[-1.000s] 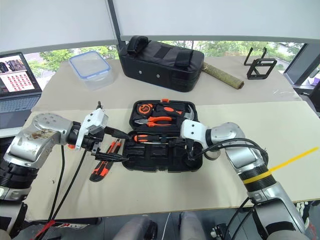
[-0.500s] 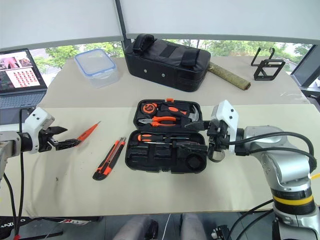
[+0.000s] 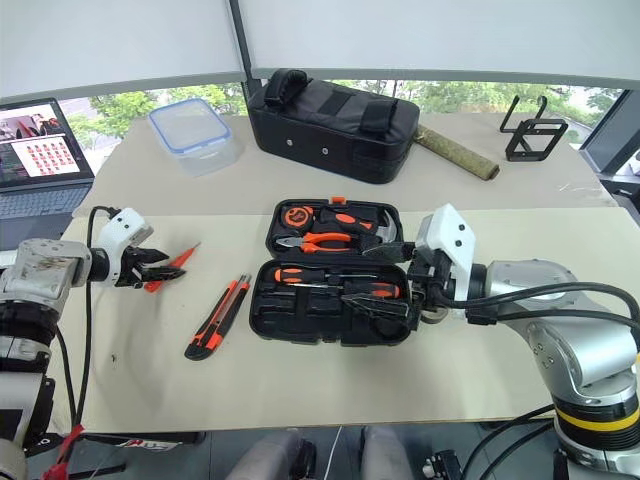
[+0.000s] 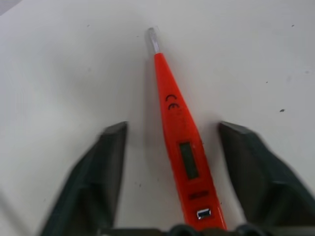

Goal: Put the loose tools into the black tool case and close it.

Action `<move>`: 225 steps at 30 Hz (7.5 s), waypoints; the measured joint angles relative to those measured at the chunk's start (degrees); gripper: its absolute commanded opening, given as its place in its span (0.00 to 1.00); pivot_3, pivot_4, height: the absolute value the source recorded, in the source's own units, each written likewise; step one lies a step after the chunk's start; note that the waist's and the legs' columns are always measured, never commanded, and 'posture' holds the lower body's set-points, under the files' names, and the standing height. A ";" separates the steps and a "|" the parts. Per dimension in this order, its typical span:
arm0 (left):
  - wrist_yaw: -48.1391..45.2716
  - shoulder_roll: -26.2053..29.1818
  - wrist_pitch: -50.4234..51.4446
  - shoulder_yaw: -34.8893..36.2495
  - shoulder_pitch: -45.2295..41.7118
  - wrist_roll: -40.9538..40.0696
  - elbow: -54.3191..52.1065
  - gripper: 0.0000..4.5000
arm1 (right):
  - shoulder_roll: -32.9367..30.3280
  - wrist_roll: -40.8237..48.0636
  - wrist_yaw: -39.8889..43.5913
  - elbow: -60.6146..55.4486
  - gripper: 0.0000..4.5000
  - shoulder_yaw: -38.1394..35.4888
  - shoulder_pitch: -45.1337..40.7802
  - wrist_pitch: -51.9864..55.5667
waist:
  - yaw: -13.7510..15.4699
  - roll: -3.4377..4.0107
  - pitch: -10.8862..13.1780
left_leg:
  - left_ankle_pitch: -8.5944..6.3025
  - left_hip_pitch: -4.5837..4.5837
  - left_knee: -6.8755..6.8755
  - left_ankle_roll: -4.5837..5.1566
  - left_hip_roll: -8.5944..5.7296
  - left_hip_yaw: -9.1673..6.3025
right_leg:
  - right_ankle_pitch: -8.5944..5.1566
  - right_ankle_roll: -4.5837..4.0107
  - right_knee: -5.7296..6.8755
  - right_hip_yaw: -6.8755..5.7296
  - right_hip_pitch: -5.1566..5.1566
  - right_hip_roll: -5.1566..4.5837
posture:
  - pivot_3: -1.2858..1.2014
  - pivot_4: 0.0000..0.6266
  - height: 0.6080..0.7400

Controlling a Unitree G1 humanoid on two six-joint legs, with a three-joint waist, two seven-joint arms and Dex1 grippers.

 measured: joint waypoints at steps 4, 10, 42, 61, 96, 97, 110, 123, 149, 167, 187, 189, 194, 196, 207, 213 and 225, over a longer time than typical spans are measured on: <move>-2.25 0.26 -0.09 0.18 -0.01 0.03 0.15 0.10 | -1.58 1.36 -1.18 -0.78 1.00 -2.24 1.78 0.34 | -0.04 -0.01 0.00 | 0.00 0.00 0.00 0.00 0.01 0.00 | 0.00 0.00 0.01 0.01 -0.01 0.00 | 0.52 0.24 0.80; -16.93 3.32 1.75 1.53 0.36 -6.83 -14.76 0.10 | -5.95 7.48 -0.92 -2.31 1.00 -7.63 6.09 2.75 | 0.19 -0.16 0.07 | -0.01 -0.64 0.34 0.02 -0.01 -0.10 | 0.02 0.03 -0.01 -0.12 -0.35 -0.10 | 0.52 0.24 0.80; -17.59 -16.63 4.27 -22.28 -9.15 3.95 -27.28 0.10 | -4.81 9.86 -7.99 -3.06 1.00 -9.45 10.58 1.95 | 0.14 -0.18 0.07 | 0.02 -0.38 0.35 0.11 -0.02 -0.06 | 0.05 0.07 -0.09 -0.05 -0.05 -0.13 | 0.52 0.24 0.80; -20.74 -15.25 6.86 -13.39 -6.95 -4.98 -30.53 0.13 | -4.07 9.90 -8.10 -2.80 1.00 -8.90 11.95 1.19 | 0.13 -0.18 0.07 | 0.02 -0.38 0.35 0.10 -0.03 -0.06 | 0.05 0.07 -0.08 -0.07 -0.08 -0.10 | 0.52 0.24 0.80; -6.86 -22.18 -5.77 -9.90 6.72 -4.91 -29.18 0.01 | -4.08 12.17 -8.76 0.39 1.00 -8.16 11.09 1.23 | 0.36 -0.06 -0.23 | 0.01 0.00 0.31 0.11 -0.01 -0.01 | 0.05 0.07 -0.04 0.05 0.22 -0.14 | 0.52 0.24 0.80; -6.68 -22.27 -5.78 -9.88 6.72 -4.91 -29.18 0.01 | -4.08 12.17 -8.76 0.72 1.00 -8.16 10.89 1.23 | 0.36 -0.06 -0.23 | 0.01 0.00 0.31 0.11 -0.01 -0.01 | 0.05 0.07 -0.04 0.05 0.22 -0.14 | 0.52 0.24 0.80; -13.52 -12.87 1.10 -5.75 4.05 -9.32 -31.25 0.01 | -4.09 12.21 -8.38 1.14 1.00 -8.13 10.18 1.27 | 0.15 -0.08 -0.20 | 0.01 -0.07 0.26 0.10 -0.02 -0.01 | 0.05 0.07 -0.05 0.02 0.11 -0.11 | 0.52 0.24 0.80; -13.93 -17.89 -8.47 -10.95 3.24 -3.79 -24.13 0.01 | -4.07 12.72 -9.57 1.21 1.00 -8.27 10.37 1.83 | 0.58 -0.09 -0.19 | 0.01 -0.09 0.27 0.11 -0.02 -0.01 | 0.05 0.07 -0.08 0.03 0.14 -0.16 | 0.52 0.24 0.80; -12.00 -22.82 -14.43 -10.05 0.13 -2.22 -15.77 0.01 | -4.08 15.69 -11.52 1.88 1.00 -8.34 10.06 2.39 | 0.76 -0.10 -0.19 | 0.01 -0.11 0.26 0.10 0.00 -0.02 | 0.12 0.02 -0.09 0.02 0.12 -0.15 | 0.52 0.24 0.80; -9.95 -14.31 0.33 0.46 7.15 -11.88 -37.12 0.01 | -4.12 14.91 -10.33 4.95 1.00 -6.13 8.27 2.22 | -0.07 -0.11 -0.16 | 0.01 -0.18 0.26 0.10 0.03 -0.01 | 0.12 0.01 -0.07 0.04 0.00 -0.10 | 0.52 0.24 0.80; 9.35 -0.10 31.62 16.97 24.83 -14.79 -57.03 0.71 | -8.49 8.34 2.99 5.35 1.00 0.93 -1.03 -2.91 | -1.30 -0.14 -0.10 | -0.02 -0.13 -0.04 0.03 0.13 0.02 | 0.11 0.01 -0.14 0.01 -0.13 0.16 | 0.52 0.24 0.80; 11.23 1.85 41.69 21.89 27.85 -17.00 -63.27 0.90 | -9.26 7.71 4.59 3.88 1.00 1.03 -1.00 -3.70 | -0.93 -0.15 -0.08 | -0.02 -0.10 -0.03 0.03 0.08 0.00 | 0.10 0.01 -0.18 -0.04 -0.03 0.18 | 0.52 0.24 0.80; 17.29 -1.31 64.87 25.52 24.79 -22.26 -76.97 0.99 | -9.22 7.83 6.37 0.50 1.00 2.60 -0.91 -4.12 | 0.99 -0.24 -0.03 | -0.26 -0.04 0.10 -0.35 0.00 -0.05 | 0.14 0.08 -0.28 -0.06 0.16 0.15 | 0.52 0.24 0.80; 20.06 -3.50 68.20 24.06 23.57 -23.77 -78.83 0.99 | -9.12 7.88 6.51 0.05 1.00 2.72 -0.90 -4.12 | 1.09 -0.25 -0.04 | -0.26 0.01 0.11 -0.36 0.00 -0.02 | 0.14 0.08 -0.21 -0.01 0.20 0.14 | 0.52 0.24 0.80; 32.34 -5.22 69.53 8.27 21.58 -26.09 -75.16 0.94 | -8.18 7.82 3.98 -3.51 1.00 2.95 1.04 -4.10 | 0.71 -0.27 -0.02 | -0.19 0.04 0.00 -0.43 0.04 -0.03 | 0.13 0.02 -0.15 0.03 0.12 0.01 | 0.52 0.24 0.80; 32.26 -3.59 66.10 8.13 22.61 -26.08 -72.75 0.52 | -8.13 7.72 1.73 -5.49 1.00 2.79 3.66 -4.11 | 0.71 -0.26 -0.03 | -0.20 0.11 -0.04 -0.44 0.04 -0.02 | 0.13 0.01 -0.15 0.04 0.14 0.00 | 0.52 0.24 0.80; -5.55 10.23 20.76 6.93 11.37 -24.46 -50.74 0.38 | -9.05 7.04 0.21 -6.30 1.00 0.00 9.89 -4.32 | 1.53 -0.48 0.08 | -0.12 0.11 -0.21 -0.57 -0.01 -0.04 | 0.10 -0.15 -0.33 -0.14 0.16 -0.12 | 0.52 0.24 0.80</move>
